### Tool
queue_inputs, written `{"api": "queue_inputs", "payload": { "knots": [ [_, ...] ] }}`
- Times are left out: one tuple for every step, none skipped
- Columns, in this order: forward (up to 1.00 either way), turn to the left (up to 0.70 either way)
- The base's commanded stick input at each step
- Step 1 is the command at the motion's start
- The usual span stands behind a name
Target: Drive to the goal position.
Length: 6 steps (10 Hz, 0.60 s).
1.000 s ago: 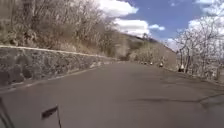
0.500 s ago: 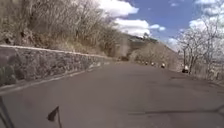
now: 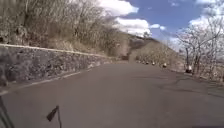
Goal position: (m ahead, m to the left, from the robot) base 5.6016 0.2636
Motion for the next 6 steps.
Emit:
{"api": "queue_inputs", "payload": {
  "knots": [
    [0.70,0.00],
    [0.70,0.00],
    [0.70,0.00],
    [0.70,0.00],
    [0.70,0.00],
    [0.70,0.00]
  ]
}}
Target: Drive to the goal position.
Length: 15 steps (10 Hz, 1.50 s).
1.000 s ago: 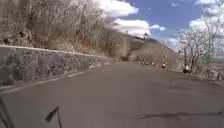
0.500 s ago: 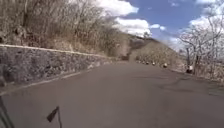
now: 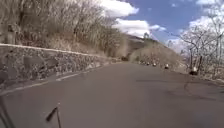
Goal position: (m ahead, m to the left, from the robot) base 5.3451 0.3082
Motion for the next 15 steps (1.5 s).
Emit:
{"api": "queue_inputs", "payload": {
  "knots": [
    [0.70,0.00],
    [0.70,0.00],
    [0.70,0.00],
    [0.70,0.00],
    [0.70,0.00],
    [0.70,0.00],
    [0.70,0.00],
    [0.70,0.00],
    [0.70,0.00],
    [0.70,0.00],
    [0.70,0.00],
    [0.70,0.00],
    [0.70,0.00],
    [0.70,0.00],
    [0.70,0.00]
  ]
}}
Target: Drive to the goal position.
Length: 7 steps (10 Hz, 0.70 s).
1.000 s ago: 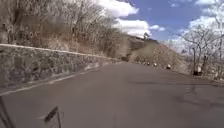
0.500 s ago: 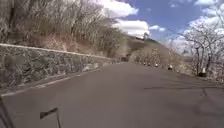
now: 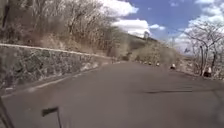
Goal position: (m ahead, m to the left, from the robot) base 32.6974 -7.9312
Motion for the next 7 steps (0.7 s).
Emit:
{"api": "queue_inputs", "payload": {
  "knots": [
    [0.70,0.00],
    [0.70,0.00],
    [0.70,0.00],
    [0.70,0.00],
    [0.70,0.00],
    [0.70,0.00],
    [0.70,0.00]
  ]
}}
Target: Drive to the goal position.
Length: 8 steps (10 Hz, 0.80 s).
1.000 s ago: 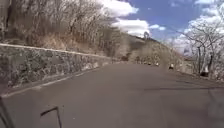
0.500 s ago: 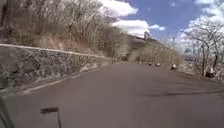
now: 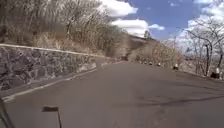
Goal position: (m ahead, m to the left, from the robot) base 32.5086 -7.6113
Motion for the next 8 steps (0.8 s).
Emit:
{"api": "queue_inputs", "payload": {
  "knots": [
    [0.70,0.00],
    [0.70,0.00],
    [0.70,0.00],
    [0.70,0.00],
    [0.70,0.00],
    [0.70,0.00],
    [0.70,0.00],
    [0.70,0.00]
  ]
}}
